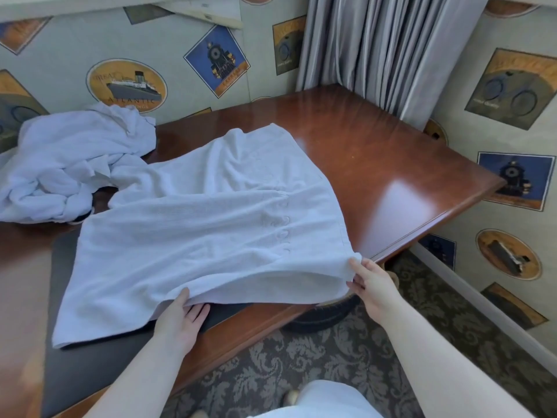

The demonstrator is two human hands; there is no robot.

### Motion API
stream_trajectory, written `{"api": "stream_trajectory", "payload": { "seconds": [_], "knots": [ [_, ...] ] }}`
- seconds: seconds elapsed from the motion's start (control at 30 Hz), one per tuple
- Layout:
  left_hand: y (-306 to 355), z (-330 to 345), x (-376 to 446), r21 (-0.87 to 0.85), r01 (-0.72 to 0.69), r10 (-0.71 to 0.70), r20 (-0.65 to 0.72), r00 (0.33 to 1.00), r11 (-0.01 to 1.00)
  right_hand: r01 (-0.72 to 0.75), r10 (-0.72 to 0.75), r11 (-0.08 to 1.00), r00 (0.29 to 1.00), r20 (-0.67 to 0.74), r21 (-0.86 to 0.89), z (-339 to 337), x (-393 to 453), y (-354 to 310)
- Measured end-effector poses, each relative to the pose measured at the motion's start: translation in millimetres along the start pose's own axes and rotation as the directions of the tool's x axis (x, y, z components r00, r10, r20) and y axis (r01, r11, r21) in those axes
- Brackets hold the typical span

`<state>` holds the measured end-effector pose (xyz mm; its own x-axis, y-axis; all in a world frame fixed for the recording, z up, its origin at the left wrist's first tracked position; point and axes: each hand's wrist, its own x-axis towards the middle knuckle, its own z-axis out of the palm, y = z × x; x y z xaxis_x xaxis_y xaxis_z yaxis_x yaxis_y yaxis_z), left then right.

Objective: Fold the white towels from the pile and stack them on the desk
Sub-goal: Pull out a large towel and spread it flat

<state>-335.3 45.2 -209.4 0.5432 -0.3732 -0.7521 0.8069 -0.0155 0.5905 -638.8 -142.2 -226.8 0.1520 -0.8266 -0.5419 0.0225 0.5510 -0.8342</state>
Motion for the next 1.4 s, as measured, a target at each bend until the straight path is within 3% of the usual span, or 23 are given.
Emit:
{"api": "stream_trajectory", "payload": {
  "seconds": [0.1,0.23,0.37,0.53,0.63,0.83,1.03,1.17,1.27,1.4],
  "knots": [
    [-2,-1,1,-0.027,-0.009,0.008,-0.019,1.0,1.0,-0.003,-0.01,0.995,0.992,-0.128,-0.099,7,4,16],
    [-5,0,2,-0.054,-0.023,0.021,-0.035,0.999,0.998,-0.136,0.12,0.989,0.968,-0.222,-0.058,14,4,38],
    [-5,-2,2,-0.08,-0.013,0.011,-0.028,1.0,0.997,-0.171,0.158,0.983,0.975,-0.155,-0.074,12,2,44],
    [-5,-5,1,-0.073,-0.017,0.018,0.01,1.0,0.997,-0.126,0.132,0.983,0.991,0.037,-0.132,9,-8,46],
    [-2,-9,1,-0.095,-0.018,0.018,0.001,1.0,0.995,-0.068,0.075,0.975,0.997,0.025,-0.213,11,-13,48],
    [30,-31,3,-0.23,-0.09,0.075,-0.075,0.994,0.969,0.061,-0.071,0.988,0.995,-0.066,-0.142,35,-13,10],
    [50,-52,3,-0.365,-0.062,-0.005,-0.178,0.984,0.929,0.103,-0.09,0.994,0.961,-0.261,0.036,61,-23,-12],
    [69,-58,1,-0.412,0.022,-0.095,-0.156,0.983,0.911,0.11,0.008,0.951,0.926,-0.376,0.29,72,-33,-7],
    [79,-67,4,-0.35,0.024,-0.062,-0.098,0.993,0.936,0.046,0.138,0.9,0.913,-0.384,0.433,95,-43,9],
    [95,-88,13,-0.31,-0.019,-0.003,-0.071,0.997,0.951,0.082,0.138,0.916,0.854,-0.501,0.392,127,-52,27]
  ]
}}
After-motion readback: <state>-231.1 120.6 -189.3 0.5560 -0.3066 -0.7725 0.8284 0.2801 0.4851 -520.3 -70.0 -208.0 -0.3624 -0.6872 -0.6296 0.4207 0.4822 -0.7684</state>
